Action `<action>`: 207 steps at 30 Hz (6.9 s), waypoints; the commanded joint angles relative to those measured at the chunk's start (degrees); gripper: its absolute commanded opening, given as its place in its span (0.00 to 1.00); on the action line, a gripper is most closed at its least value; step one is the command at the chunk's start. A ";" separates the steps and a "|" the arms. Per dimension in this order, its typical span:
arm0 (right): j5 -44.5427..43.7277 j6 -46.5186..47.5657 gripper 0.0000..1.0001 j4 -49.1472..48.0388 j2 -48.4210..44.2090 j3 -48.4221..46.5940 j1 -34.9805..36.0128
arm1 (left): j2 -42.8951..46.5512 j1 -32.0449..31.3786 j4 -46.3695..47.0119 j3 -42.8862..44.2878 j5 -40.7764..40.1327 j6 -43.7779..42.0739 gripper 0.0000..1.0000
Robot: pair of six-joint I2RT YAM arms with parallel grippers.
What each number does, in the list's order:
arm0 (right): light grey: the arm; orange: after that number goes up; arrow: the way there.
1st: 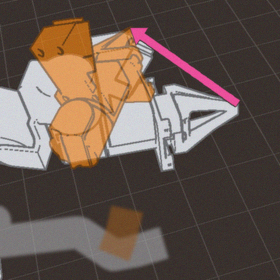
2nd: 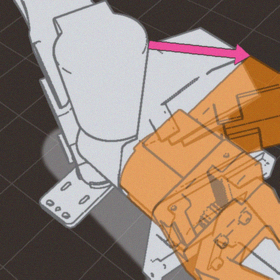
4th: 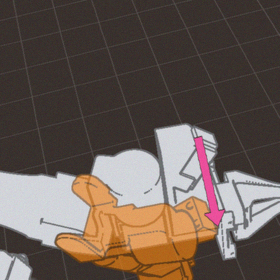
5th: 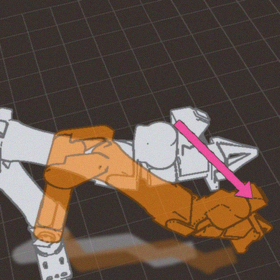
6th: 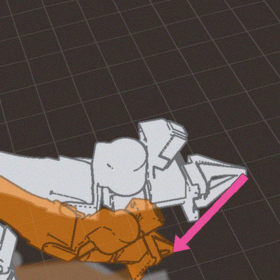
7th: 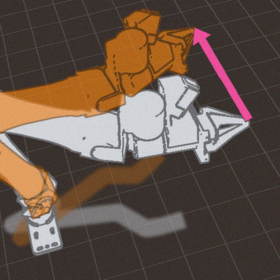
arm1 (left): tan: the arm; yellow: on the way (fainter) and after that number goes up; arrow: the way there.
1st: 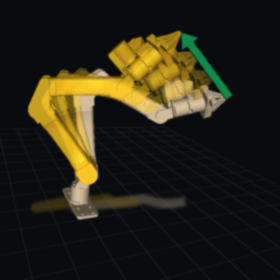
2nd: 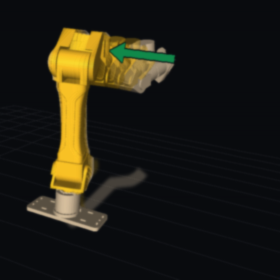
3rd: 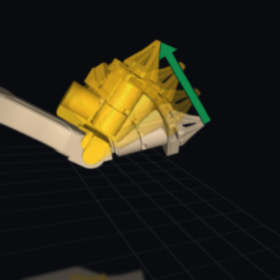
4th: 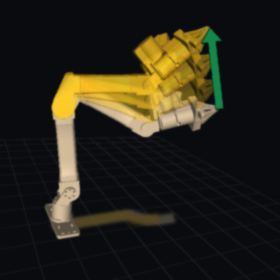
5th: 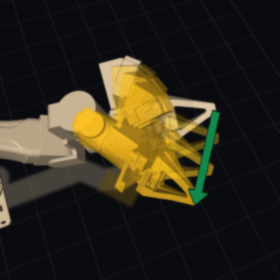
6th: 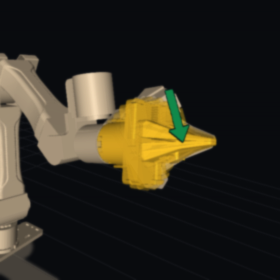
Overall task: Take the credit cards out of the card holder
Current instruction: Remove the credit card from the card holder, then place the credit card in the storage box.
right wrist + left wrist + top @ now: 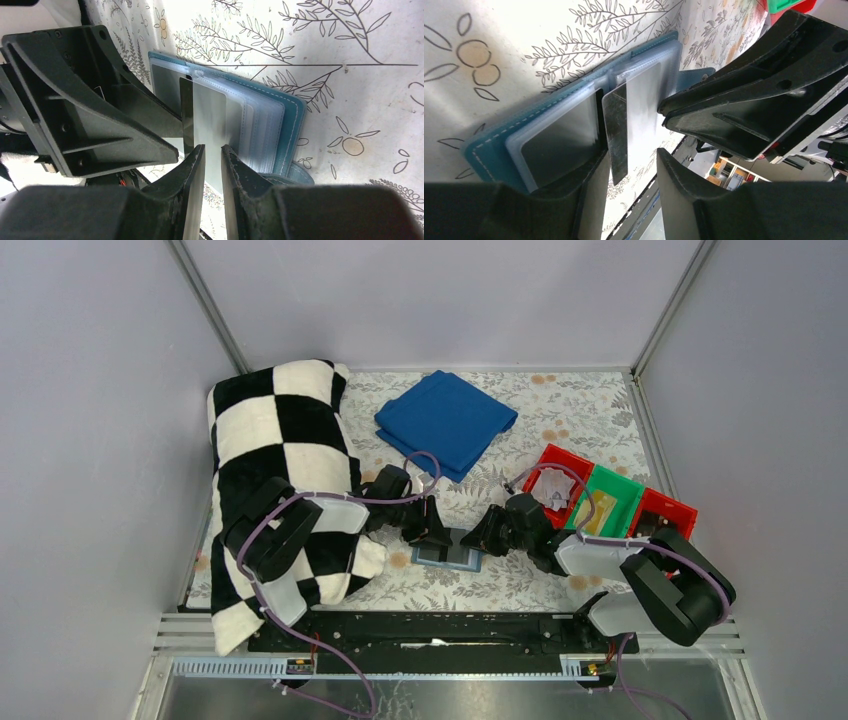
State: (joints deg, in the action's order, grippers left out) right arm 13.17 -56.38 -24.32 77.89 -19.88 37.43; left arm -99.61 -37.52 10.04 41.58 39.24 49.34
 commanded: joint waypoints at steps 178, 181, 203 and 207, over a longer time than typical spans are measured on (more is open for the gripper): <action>-69.42 32.16 0.40 73.30 23.43 -42.53 -45.85 | 18.29 7.99 -45.68 20.67 2.24 -27.20 0.63; -67.12 32.50 0.39 73.45 20.31 -43.05 -45.87 | 18.87 7.99 -45.66 20.48 1.99 -27.19 0.63; -13.57 35.50 0.46 61.19 -9.50 -40.45 -38.41 | 20.99 7.99 -42.77 19.03 0.46 -24.08 0.63; -8.95 30.12 0.47 58.28 -14.48 -35.52 -25.67 | 21.46 7.96 -39.67 17.28 0.28 -21.85 0.64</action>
State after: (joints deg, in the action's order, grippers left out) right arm -6.74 -21.12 37.65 67.72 -59.29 1.89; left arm -80.58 -29.78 -34.59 60.58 40.27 25.19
